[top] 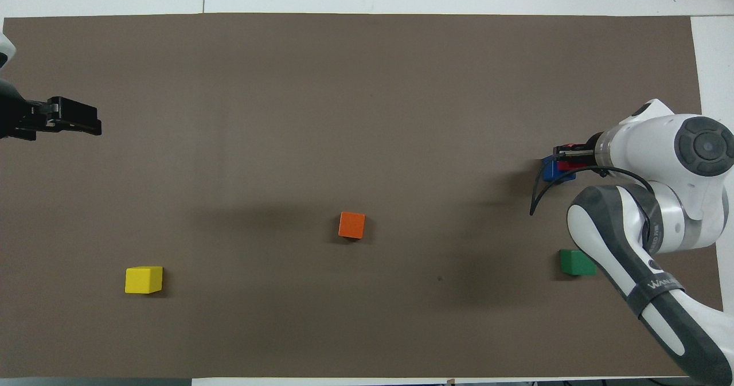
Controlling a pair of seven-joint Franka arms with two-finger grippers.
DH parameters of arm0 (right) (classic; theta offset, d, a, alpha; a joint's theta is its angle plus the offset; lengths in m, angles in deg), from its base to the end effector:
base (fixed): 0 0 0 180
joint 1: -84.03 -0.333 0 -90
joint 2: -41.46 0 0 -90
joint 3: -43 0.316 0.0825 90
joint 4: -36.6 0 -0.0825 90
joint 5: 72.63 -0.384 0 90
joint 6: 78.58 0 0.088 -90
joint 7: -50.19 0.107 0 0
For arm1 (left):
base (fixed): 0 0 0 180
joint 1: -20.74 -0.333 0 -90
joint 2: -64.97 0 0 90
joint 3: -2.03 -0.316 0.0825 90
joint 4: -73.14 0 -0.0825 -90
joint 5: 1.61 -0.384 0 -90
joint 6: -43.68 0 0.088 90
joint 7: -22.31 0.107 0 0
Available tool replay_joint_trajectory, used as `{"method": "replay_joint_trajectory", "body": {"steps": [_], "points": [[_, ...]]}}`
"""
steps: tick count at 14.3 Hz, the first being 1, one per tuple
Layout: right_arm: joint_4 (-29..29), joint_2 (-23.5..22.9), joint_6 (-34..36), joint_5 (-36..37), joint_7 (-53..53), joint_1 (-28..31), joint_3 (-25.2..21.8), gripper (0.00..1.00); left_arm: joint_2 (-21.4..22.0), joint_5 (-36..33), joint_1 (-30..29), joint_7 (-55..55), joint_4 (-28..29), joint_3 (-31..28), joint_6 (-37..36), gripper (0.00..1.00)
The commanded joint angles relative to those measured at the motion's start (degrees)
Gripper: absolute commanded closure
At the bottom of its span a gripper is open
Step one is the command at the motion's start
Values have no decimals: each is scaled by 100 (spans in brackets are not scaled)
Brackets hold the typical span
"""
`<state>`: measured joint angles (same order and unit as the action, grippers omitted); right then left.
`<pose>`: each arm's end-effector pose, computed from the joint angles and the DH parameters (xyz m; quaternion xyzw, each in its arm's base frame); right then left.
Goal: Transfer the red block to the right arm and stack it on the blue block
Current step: 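Open the right gripper and retract it from the stacked cubes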
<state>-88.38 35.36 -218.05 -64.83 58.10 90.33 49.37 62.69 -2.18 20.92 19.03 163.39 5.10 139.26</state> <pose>0.5620 -0.0003 0.3557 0.9962 -0.0206 0.0763 0.0368 0.5750 -0.0311 0.6088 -0.9996 0.0000 -0.0268 0.0024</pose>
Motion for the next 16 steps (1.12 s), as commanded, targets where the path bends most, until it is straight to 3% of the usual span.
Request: {"method": "replay_joint_trajectory", "body": {"steps": [1,10,11,12,16], "points": [[-54,56,78,-147,-115,38,57,100,106,100,9,55,124,-52,-4,0],[-176,91,60,-613,-537,73,57,100,123,100,9,55,133,-52,-22,0],[-176,91,43,-613,-537,73,57,63,123,100,9,55,133,-52,-22,0],[-159,83,42,-622,-528,73,57,1,123,100,9,55,133,-52,-22,0],[-106,65,60,-622,-545,73,49,0,123,100,9,55,124,-52,-22,0]]}}
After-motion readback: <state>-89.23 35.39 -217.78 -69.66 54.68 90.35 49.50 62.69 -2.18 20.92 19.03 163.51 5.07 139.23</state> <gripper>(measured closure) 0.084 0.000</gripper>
